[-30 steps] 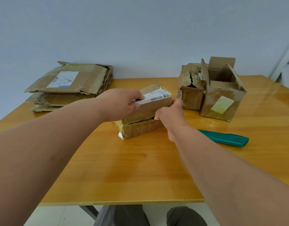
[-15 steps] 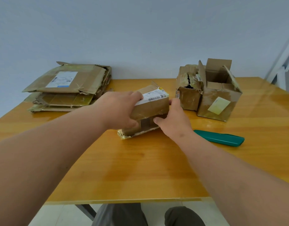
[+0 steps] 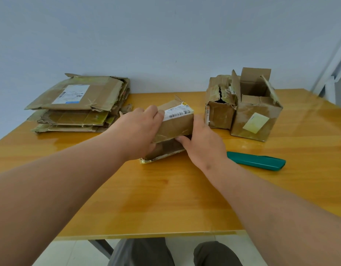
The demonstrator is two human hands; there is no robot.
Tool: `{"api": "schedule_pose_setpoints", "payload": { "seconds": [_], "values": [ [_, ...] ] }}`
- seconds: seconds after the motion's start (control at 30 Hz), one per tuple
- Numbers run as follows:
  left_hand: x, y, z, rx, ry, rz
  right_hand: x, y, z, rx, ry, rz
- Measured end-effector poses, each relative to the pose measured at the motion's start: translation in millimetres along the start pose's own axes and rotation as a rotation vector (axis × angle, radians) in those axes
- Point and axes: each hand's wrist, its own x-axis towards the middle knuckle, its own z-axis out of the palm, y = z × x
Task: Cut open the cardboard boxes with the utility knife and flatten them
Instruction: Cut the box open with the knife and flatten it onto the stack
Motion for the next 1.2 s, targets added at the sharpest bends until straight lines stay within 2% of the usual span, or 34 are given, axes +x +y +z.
{"api": "schedule_pose_setpoints", "payload": {
  "seconds": [0.17,0.33,0.4,0.5,0.6,0.7,0.83,0.93,1.07,1.2],
  "values": [
    [-5,-8,-14,-0.116,-0.098,-0.014,-6,2,-2,-0.010,0.000,-0.084],
    [-2,-16,-40,-0.232,-0.245,-0.035,-6,-4,-7,0.114,0.033,-0.033],
    [1,-21,-47,-0.382,-0.277,-0.107,-4,-6,-9,0.183,0.016,0.037],
    [2,-36,-54,-0.678,-0.281,-0.241,-2,-5,-13,0.368,-0.060,0.258],
    [-1,-43,-54,-0.915,-0.280,-0.330,-3,-6,-12,0.313,-0.106,0.261],
    [0,-41,-50,-1.057,-0.241,-0.385,2,-18,-9,0.235,-0.068,0.249],
    [3,-37,-50,-0.986,-0.189,-0.403,11,-34,-1,0.102,0.035,0.223],
    [3,-34,-50,-0.921,-0.173,-0.422,13,-33,0,0.149,0.046,0.213],
    [5,-31,-49,-0.842,-0.143,-0.449,7,-21,-9,0.460,0.006,0.164],
    [9,-23,-47,-0.756,-0.060,-0.469,7,-7,-22,0.842,0.010,0.401]
  ]
}}
